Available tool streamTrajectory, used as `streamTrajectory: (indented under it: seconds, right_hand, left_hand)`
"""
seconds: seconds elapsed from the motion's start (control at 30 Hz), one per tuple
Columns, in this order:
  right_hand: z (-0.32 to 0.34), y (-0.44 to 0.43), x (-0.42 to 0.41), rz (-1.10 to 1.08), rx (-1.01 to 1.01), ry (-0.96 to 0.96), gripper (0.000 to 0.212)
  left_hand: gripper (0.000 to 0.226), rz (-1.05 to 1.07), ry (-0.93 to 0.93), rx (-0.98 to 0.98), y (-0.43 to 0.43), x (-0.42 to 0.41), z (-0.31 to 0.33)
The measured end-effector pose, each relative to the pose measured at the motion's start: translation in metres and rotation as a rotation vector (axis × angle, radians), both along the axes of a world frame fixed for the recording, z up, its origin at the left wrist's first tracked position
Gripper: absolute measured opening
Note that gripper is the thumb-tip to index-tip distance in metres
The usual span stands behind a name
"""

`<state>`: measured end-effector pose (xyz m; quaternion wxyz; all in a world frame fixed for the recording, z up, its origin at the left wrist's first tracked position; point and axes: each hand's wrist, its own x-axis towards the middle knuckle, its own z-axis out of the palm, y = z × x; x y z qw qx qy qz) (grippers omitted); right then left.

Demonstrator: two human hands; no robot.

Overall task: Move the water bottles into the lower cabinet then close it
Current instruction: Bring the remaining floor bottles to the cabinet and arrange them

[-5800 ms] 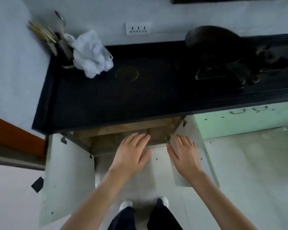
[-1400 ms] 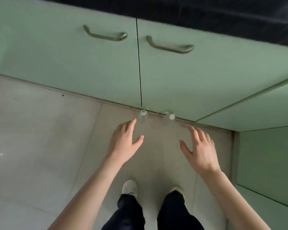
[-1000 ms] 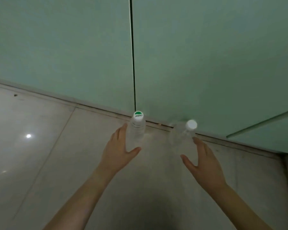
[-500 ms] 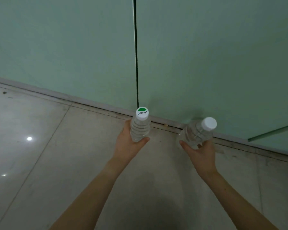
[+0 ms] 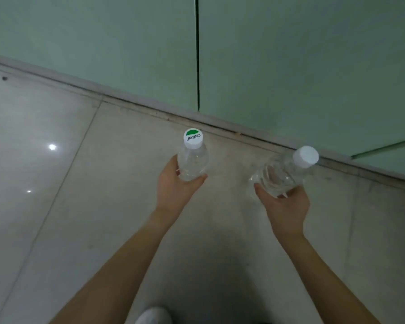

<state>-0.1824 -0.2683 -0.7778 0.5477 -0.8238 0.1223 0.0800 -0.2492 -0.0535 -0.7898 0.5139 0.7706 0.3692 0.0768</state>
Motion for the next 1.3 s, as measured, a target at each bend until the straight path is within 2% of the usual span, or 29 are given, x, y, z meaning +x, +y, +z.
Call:
streamTrajectory:
  seconds: [0.17,0.37,0.5,0.6,0.7,0.9,1.0,1.1,1.3]
  right_hand:
    - [0.093,-0.014,-0.056,0.137,-0.019,0.15,0.043]
    - [0.267,-0.021,-0.094,0.3,-0.078,0.21,0.049]
    - [0.41,-0.021,-0.103,0.388,-0.166,0.165,0.041]
    - [0.521,-0.018,-0.107,0.415,-0.155,0.104,0.04]
    - [0.625,-0.017,-0.112,0.431,-0.11,0.017,0.04]
    - [0.78,-0.018,-0.122,0.489,-0.023,-0.205,0.039]
    - [0.827,-0.013,-0.13,0.54,-0.029,-0.295,0.045]
    - [0.854,-0.007,-0.141,0.643,-0.013,-0.32,0.057]
    - [0.846,0.008,-0.171,0.902,0.017,-0.272,0.056]
  left_hand:
    - [0.042,0.013,0.113,-0.012,-0.02,-0.065,0.086]
    - [0.036,-0.047,0.095,0.056,-0.026,-0.116,0.268]
    - [0.043,-0.028,0.11,0.086,-0.026,-0.138,0.4]
    - [0.051,-0.008,0.085,0.111,-0.026,-0.146,0.506]
    - [0.056,0.009,0.006,0.217,-0.027,-0.151,0.62]
    - [0.057,0.102,-0.156,0.375,-0.026,-0.174,0.791]
    - [0.053,0.194,-0.196,0.409,-0.029,-0.196,0.842]
    - [0.052,0.291,-0.2,0.448,-0.036,-0.225,0.867]
    - [0.055,0.553,-0.096,0.409,-0.064,-0.291,0.853]
